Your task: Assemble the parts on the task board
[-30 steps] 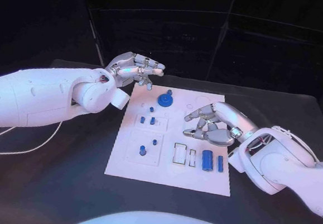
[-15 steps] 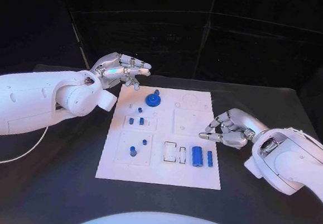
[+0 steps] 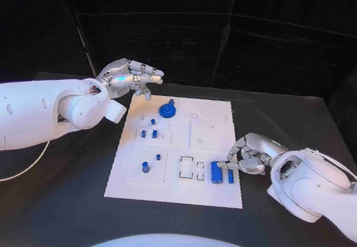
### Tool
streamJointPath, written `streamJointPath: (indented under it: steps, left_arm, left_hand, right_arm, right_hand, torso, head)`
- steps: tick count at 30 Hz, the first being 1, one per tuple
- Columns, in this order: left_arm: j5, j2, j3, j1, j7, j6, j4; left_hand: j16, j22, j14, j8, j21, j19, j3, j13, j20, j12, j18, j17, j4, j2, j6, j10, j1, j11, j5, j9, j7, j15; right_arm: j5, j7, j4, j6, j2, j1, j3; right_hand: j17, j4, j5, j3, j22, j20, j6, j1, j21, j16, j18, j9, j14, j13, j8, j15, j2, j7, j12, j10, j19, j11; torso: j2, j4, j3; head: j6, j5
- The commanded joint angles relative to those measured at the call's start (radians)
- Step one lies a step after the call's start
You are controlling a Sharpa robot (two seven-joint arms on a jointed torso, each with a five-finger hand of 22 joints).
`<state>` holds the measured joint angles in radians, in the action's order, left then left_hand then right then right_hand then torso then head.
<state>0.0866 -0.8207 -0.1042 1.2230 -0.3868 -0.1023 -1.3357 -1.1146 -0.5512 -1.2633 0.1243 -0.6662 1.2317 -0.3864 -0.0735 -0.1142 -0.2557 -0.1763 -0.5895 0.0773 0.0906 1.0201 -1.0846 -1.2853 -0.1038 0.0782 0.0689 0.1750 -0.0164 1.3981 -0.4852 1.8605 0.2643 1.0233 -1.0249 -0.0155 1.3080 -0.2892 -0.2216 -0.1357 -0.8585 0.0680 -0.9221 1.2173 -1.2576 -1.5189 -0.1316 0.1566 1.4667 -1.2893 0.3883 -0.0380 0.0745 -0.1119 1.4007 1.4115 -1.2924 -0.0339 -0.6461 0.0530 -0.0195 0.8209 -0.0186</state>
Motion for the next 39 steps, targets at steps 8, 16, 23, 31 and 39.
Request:
streamJointPath:
  steps: [8,16,23,31,39]
  left_arm:
    - [-0.003,-0.001,0.0,0.001,-0.007,0.013,-0.003]
    - [-0.003,-0.002,0.0,0.001,-0.007,0.013,-0.005]
    - [-0.003,-0.004,0.0,0.001,-0.005,0.016,-0.005]
    - [-0.003,-0.007,0.0,0.001,-0.003,0.017,-0.006]
    - [-0.003,-0.009,0.0,0.001,-0.003,0.017,-0.007]
  left_hand:
    - [0.004,0.003,0.007,0.005,0.007,-0.008,0.008,-0.001,-0.001,-0.006,-0.006,0.003,-0.002,-0.011,-0.002,0.009,0.003,-0.001,-0.002,-0.001,0.003,-0.002]
    - [0.004,0.003,0.007,0.005,0.007,-0.008,0.008,-0.001,-0.001,-0.006,-0.006,0.003,-0.002,-0.011,-0.002,0.009,0.003,-0.001,-0.002,-0.001,0.003,-0.002]
    - [0.004,0.003,0.007,0.005,0.007,-0.008,0.008,-0.001,-0.001,-0.006,-0.006,0.003,-0.002,-0.011,-0.002,0.009,0.003,-0.001,-0.002,-0.001,0.003,-0.002]
    - [0.005,0.003,0.008,0.005,0.007,-0.008,0.008,-0.001,-0.002,-0.007,-0.006,0.004,-0.002,-0.011,-0.003,0.01,0.003,-0.002,-0.002,-0.001,0.003,-0.002]
    - [0.005,0.003,0.008,0.005,0.007,-0.008,0.008,-0.001,-0.002,-0.007,-0.006,0.004,-0.002,-0.011,-0.003,0.01,0.003,-0.002,-0.002,-0.001,0.003,-0.002]
  right_arm:
    - [0.054,-0.041,-0.012,-0.066,-0.037,0.015,-0.001]
    - [0.06,-0.07,-0.024,-0.102,-0.051,0.018,-0.001]
    - [0.073,-0.075,-0.031,-0.128,-0.067,0.028,-0.001]
    - [0.076,-0.077,-0.043,-0.147,-0.083,0.046,-0.001]
    - [0.082,-0.074,-0.05,-0.088,-0.091,0.053,-0.001]
  right_hand:
    - [0.153,-0.001,-0.012,-0.01,-0.005,-0.001,0.01,-0.01,-0.007,-0.007,0.011,0.004,0.082,0.001,0.015,-0.002,-0.008,0.001,-0.001,-0.003,-0.004,0.003]
    - [0.151,-0.002,-0.012,-0.012,-0.007,-0.002,0.013,-0.011,-0.008,-0.006,0.011,0.005,0.082,0.006,0.018,-0.002,-0.012,0.001,-0.004,-0.006,-0.004,0.003]
    - [0.151,-0.002,-0.012,-0.013,-0.007,-0.002,0.015,-0.013,-0.008,-0.006,0.011,0.005,0.082,0.009,0.02,-0.002,-0.015,0.001,-0.007,-0.008,-0.004,0.003]
    - [0.151,0.001,-0.013,-0.015,-0.01,-0.002,0.015,-0.009,-0.009,-0.006,0.012,0.007,0.081,0.005,0.029,-0.003,-0.024,0.002,-0.007,-0.008,-0.003,0.004]
    - [0.157,0.023,-0.097,-0.003,-0.024,-0.006,0.007,0.062,-0.016,-0.008,0.013,0.017,0.083,-0.016,0.068,-0.009,-0.074,0.01,0.0,0.005,-0.007,0.011]
  torso:
    - [-0.001,-0.0005,-0.0004]
    - [-0.002,-0.0006,-0.001]
    - [-0.003,-0.0012,-0.001]
    - [-0.002,-0.0005,-0.001]
    - [-0.001,-0.0008,-0.0006]
  head:
    - [0.003,-0.007]
    - [0.007,-0.013]
    - [0.012,-0.017]
    - [0.016,-0.021]
    - [0.018,-0.021]
